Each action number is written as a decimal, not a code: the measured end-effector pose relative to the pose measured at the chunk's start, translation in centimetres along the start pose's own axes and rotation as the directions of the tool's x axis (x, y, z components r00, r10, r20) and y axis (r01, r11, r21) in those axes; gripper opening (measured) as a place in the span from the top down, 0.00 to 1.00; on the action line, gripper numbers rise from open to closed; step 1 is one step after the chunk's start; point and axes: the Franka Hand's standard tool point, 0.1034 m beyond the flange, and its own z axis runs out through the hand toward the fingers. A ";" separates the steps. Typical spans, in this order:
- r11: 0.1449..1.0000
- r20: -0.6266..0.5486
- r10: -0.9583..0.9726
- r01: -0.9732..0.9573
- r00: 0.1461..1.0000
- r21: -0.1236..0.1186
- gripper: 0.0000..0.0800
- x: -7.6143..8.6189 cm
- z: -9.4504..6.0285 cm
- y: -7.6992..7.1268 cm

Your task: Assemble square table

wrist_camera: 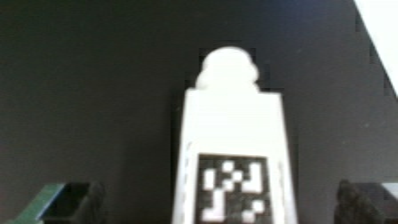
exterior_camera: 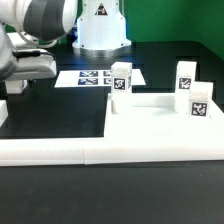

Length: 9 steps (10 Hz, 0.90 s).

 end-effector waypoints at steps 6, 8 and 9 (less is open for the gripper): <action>1.000 -0.003 0.001 -0.001 1.000 -0.001 0.64 0.0 0.0 0.1; 1.000 -0.003 0.001 -0.001 1.000 -0.001 0.64 0.0 0.0 0.1; 1.000 -0.003 0.001 -0.001 1.000 -0.001 0.64 0.0 0.0 0.1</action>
Offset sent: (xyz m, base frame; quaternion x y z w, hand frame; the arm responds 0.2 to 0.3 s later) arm 0.0000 0.0000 0.0000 0.0000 0.0000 0.0000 1.0000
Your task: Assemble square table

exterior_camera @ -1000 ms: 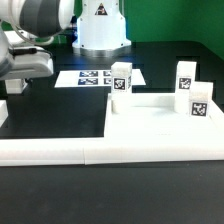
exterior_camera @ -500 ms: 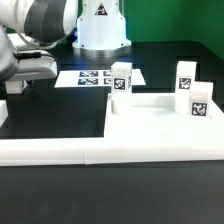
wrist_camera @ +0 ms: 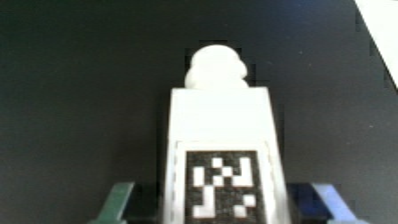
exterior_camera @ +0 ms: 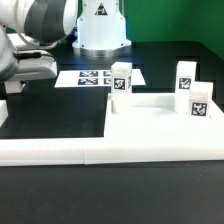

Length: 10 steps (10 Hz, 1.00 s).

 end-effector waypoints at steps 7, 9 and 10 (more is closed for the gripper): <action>0.998 -0.040 -0.057 0.058 0.998 0.017 0.64 -4.8 -10.3 -2.5; 0.999 -0.047 -0.046 0.047 0.998 0.015 0.64 -4.3 -10.1 -2.8; 0.999 -0.062 -0.035 0.035 0.997 -0.002 0.64 -3.6 -10.7 -3.7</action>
Offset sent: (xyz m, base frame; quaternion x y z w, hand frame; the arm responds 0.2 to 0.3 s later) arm 0.0494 -0.0042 0.1000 -0.0447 -0.0174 -0.0443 0.9979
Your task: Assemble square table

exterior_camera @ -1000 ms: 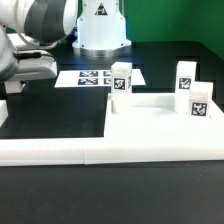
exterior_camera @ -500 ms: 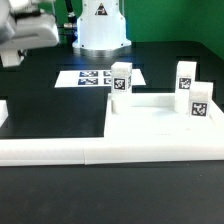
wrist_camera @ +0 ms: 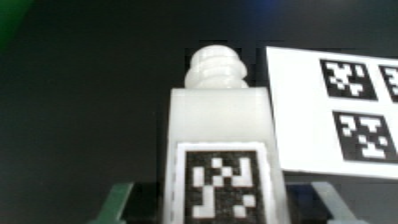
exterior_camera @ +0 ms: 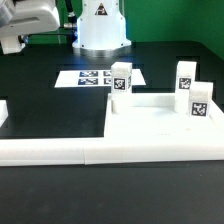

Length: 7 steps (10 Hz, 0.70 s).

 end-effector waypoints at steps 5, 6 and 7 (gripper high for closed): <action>0.992 -0.340 0.070 -0.102 0.938 -0.075 0.64 3.7 -7.9 -5.3; 0.992 -0.402 0.064 -0.101 0.914 -0.071 0.64 3.5 -7.6 -5.3; 0.992 -0.446 0.057 -0.100 0.893 -0.075 0.64 3.7 -7.7 -5.2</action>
Offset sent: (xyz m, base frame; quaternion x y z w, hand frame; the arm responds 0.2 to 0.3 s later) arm 0.0731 0.0573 0.0349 -0.0204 0.1846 0.1206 0.9752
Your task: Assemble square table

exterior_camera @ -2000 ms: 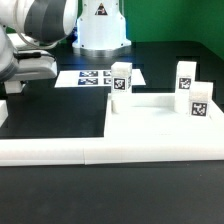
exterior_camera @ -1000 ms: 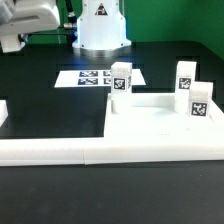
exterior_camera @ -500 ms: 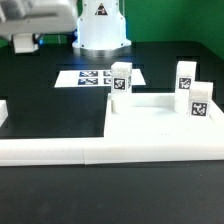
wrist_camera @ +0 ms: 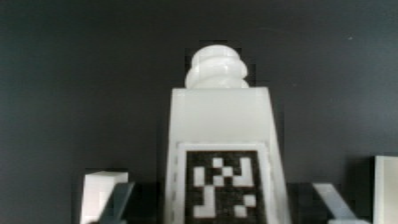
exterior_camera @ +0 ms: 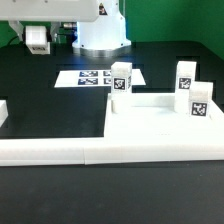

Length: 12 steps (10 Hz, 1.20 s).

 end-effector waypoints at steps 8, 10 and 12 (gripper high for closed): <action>0.992 -0.602 0.089 -0.123 0.793 -0.015 0.64 8.2 -4.7 -7.7; 0.992 -0.718 0.069 -0.124 0.692 -0.024 0.64 8.5 -5.0 -7.5; 0.991 -0.789 0.065 -0.134 0.611 -0.023 0.64 8.6 -4.5 -7.9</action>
Offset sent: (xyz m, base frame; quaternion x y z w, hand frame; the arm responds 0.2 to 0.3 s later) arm 0.0639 0.0940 0.0030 -0.0098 0.2030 0.1013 0.9739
